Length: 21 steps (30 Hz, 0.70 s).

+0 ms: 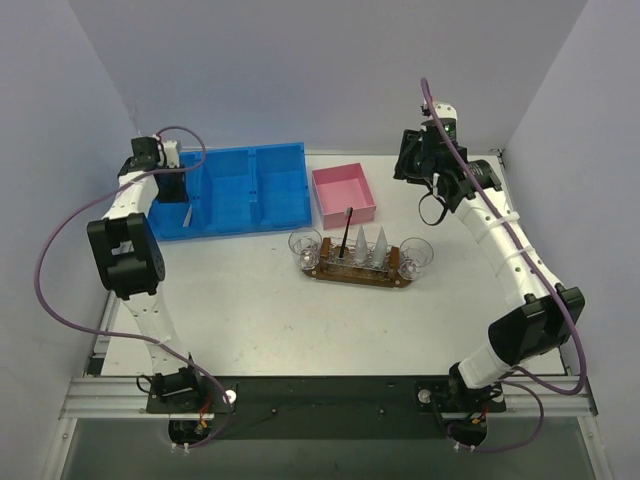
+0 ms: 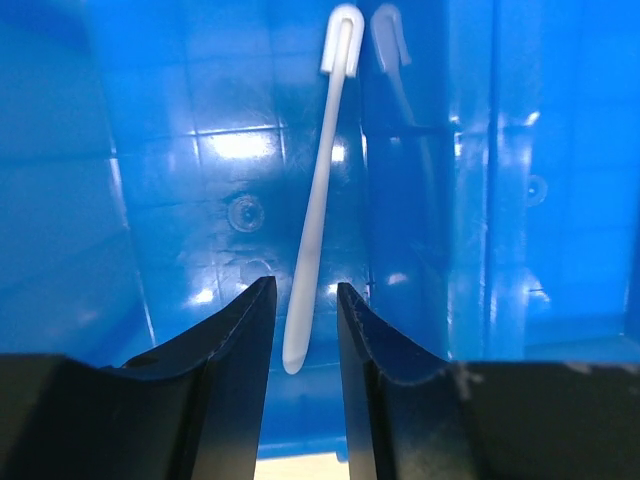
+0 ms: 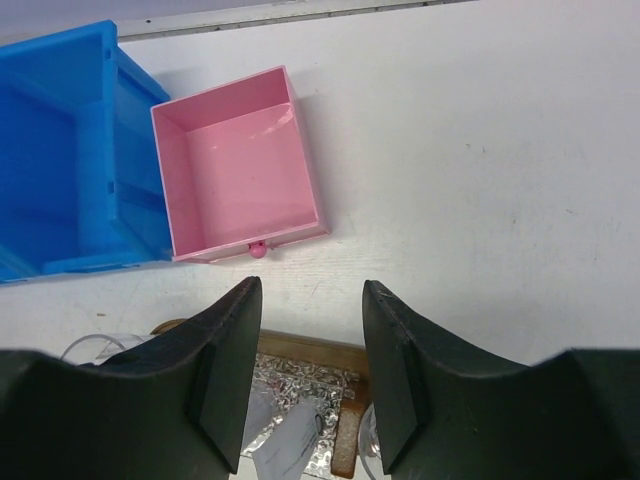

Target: Prepare toiletry sets of a toothbrush and toothpaste on the tray

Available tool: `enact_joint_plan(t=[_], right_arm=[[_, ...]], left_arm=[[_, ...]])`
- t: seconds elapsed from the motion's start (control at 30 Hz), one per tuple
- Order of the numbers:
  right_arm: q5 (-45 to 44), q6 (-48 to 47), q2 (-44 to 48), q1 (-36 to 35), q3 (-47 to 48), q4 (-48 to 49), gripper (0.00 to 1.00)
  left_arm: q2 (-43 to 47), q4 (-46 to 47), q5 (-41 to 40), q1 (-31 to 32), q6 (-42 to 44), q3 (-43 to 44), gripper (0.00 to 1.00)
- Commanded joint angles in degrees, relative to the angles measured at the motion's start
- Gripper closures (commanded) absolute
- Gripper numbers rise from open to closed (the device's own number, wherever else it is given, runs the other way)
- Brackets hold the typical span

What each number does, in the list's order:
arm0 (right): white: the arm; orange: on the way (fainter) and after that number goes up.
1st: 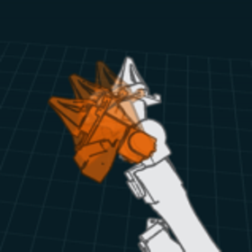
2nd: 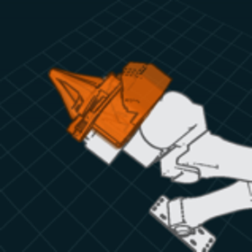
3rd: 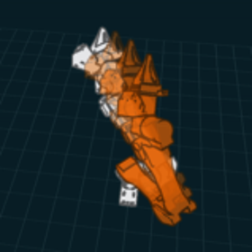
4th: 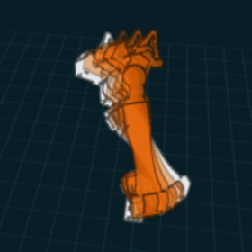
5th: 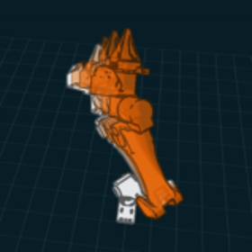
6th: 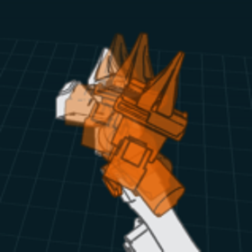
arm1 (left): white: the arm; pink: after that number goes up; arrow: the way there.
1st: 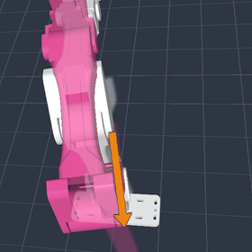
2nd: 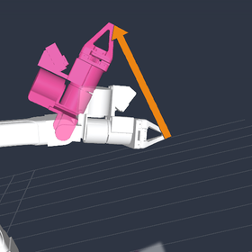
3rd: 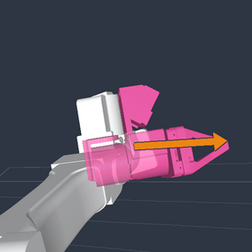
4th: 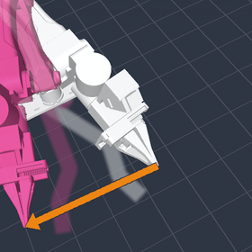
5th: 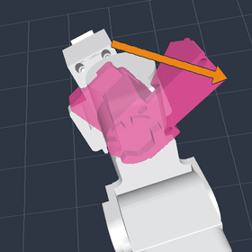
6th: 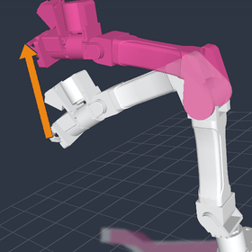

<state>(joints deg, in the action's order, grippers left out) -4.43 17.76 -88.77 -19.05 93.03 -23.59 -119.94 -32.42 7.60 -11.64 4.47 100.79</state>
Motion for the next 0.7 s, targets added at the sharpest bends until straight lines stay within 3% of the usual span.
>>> enact_joint_plan(t=[0.0,0.43,0.67], right_arm=[[1.0,1.84,-1.84,0.33,2.59,0.83,0.6],[1.09,8.78,-3.34,0.24,3.47,0.74,0.6],[1.09,7.82,-5.79,0.33,6.63,-0.31,0.6]], left_arm=[[-2.31,-0.36,3.2,0.04,3.96,2.13,0.59],[-5.3,2.54,0.4,0.3,4.67,-1.21,0.59],[-7.24,2.81,-0.91,1.88,5.72,-0.6,0.59]])
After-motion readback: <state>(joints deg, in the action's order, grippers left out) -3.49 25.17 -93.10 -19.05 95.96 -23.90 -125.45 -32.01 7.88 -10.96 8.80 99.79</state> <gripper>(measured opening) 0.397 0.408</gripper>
